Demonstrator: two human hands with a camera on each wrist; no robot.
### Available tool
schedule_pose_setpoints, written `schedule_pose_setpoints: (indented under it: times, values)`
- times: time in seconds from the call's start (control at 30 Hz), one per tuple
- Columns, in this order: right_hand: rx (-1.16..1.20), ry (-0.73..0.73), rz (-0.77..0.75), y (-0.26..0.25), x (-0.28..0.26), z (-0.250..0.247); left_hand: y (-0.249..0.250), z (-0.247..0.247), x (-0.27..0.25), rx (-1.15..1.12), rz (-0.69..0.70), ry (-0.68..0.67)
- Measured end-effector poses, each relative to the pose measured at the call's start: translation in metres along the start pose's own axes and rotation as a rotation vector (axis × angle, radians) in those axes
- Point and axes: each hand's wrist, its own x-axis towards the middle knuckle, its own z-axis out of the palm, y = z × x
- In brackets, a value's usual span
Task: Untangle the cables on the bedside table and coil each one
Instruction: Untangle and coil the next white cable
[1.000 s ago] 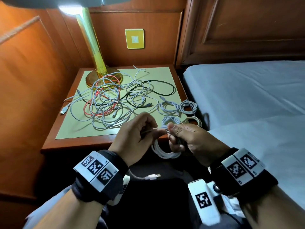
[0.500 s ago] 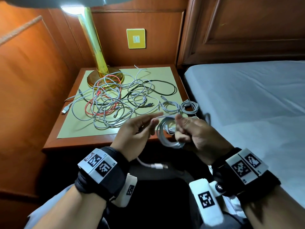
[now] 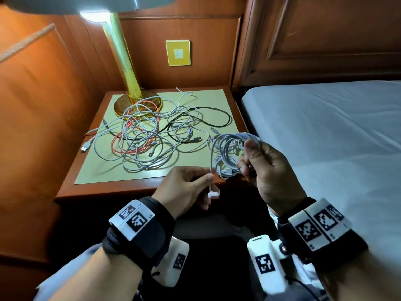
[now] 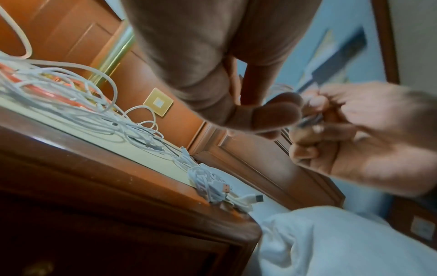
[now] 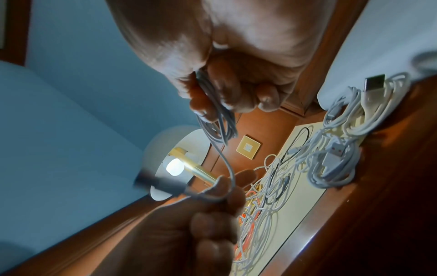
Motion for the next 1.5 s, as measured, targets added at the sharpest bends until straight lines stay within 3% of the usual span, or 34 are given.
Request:
schedule_pose_setpoints:
  times: [0.1, 0.23, 0.3, 0.47, 0.57, 0.67, 0.8, 0.9, 1.1, 1.2, 1.37, 1.5]
  values:
    - [-0.098, 0.004, -0.014, 0.004, 0.001, -0.002, 0.005, -0.001, 0.003, -0.278, -0.079, 0.067]
    - [-0.183, 0.033, 0.071, 0.005, -0.001, -0.001, 0.01, -0.002, 0.002, -0.419, -0.16, 0.03]
    - [-0.152, 0.037, 0.095, 0.006, -0.002, 0.001, 0.012, -0.003, 0.0, -0.414, -0.165, -0.039]
    - [-0.12, 0.004, 0.138, 0.009, -0.002, 0.003, 0.008, 0.0, -0.009, -0.209, -0.167, -0.366]
    - [-0.066, -0.02, 0.139, 0.01, -0.004, 0.005, 0.006, 0.003, -0.011, -0.144, -0.145, -0.415]
    - [-0.039, -0.005, 0.143, 0.011, -0.002, 0.003, 0.005, -0.001, -0.008, 0.005, -0.113, -0.344]
    - [-0.018, -0.007, 0.173, 0.009, 0.0, 0.0, 0.002, -0.02, 0.003, 0.297, -0.056, -0.083]
    - [-0.06, -0.03, 0.183, 0.01, 0.002, -0.002, -0.002, -0.027, 0.004, 0.677, 0.192, 0.046]
    - [-0.412, -0.125, -0.01, 0.009, 0.005, -0.012, -0.004, -0.026, 0.011, 0.774, 0.666, 0.273]
    - [-0.487, -0.201, 0.012, 0.015, 0.008, -0.017, -0.008, -0.027, 0.012, 0.912, 0.752, 0.23]
    - [-0.649, -0.268, -0.003, 0.018, 0.009, -0.023, -0.019, -0.017, 0.007, 1.216, 0.738, 0.229]
    - [-0.729, -0.265, -0.016, 0.02, 0.01, -0.025, -0.016, -0.021, 0.01, 1.098, 0.767, 0.147]
